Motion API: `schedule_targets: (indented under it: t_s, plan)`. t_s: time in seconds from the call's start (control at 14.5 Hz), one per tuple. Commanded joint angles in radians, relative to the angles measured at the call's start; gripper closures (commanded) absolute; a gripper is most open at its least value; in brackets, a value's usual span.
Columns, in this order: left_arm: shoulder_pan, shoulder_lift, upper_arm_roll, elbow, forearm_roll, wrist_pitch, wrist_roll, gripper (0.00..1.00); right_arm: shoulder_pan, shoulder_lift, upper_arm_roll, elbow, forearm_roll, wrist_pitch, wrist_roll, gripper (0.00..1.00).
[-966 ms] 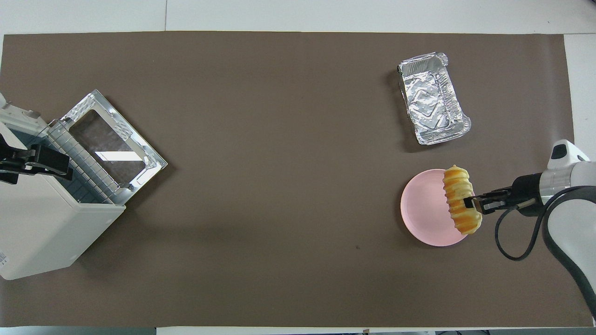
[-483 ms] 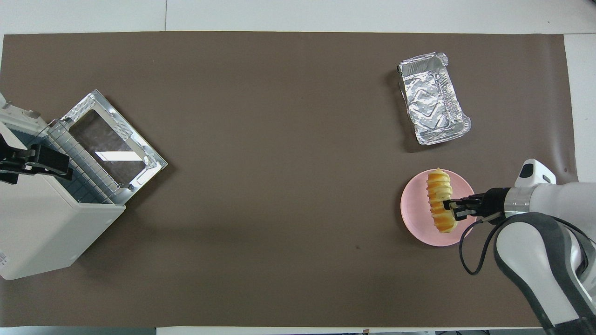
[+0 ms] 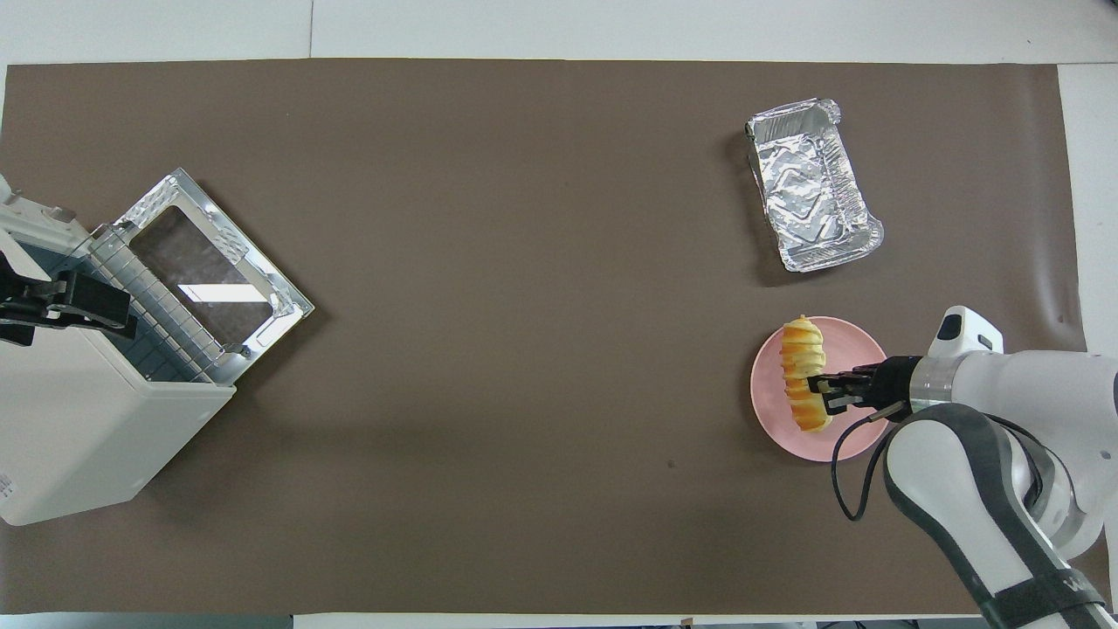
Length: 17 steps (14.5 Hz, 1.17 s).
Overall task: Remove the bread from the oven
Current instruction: 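Lower the bread onto the plate and open the right gripper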
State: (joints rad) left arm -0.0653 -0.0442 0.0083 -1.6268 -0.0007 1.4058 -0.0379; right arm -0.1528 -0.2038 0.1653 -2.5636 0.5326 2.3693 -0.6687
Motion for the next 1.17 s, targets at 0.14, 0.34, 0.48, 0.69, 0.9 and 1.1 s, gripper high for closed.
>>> schedule_targets:
  t_s: [0.14, 0.34, 0.48, 0.69, 0.9, 1.1]
  plan:
    - [0.016, -0.014, -0.010, -0.008, -0.015, 0.012, 0.000, 0.00, -0.016, 0.000, 0.003, -0.003, 0.033, 0.008, -0.043, 0.00]
    - [0.015, -0.014, -0.010, -0.008, -0.015, 0.012, 0.000, 0.00, -0.019, 0.001, 0.002, 0.006, 0.032, 0.004, -0.046, 0.00]
    - [0.015, -0.014, -0.010, -0.008, -0.015, 0.012, 0.000, 0.00, -0.011, -0.002, 0.002, 0.032, 0.017, -0.001, -0.034, 0.00]
    - [0.016, -0.014, -0.010, -0.008, -0.015, 0.012, 0.000, 0.00, -0.017, -0.002, 0.002, 0.086, -0.076, -0.042, -0.011, 0.00]
    - [0.015, -0.014, -0.010, -0.008, -0.015, 0.012, 0.000, 0.00, -0.025, 0.000, 0.002, 0.215, -0.241, -0.192, 0.102, 0.00]
    - [0.015, -0.014, -0.010, -0.008, -0.015, 0.012, 0.000, 0.00, -0.024, 0.001, 0.002, 0.385, -0.341, -0.373, 0.201, 0.00]
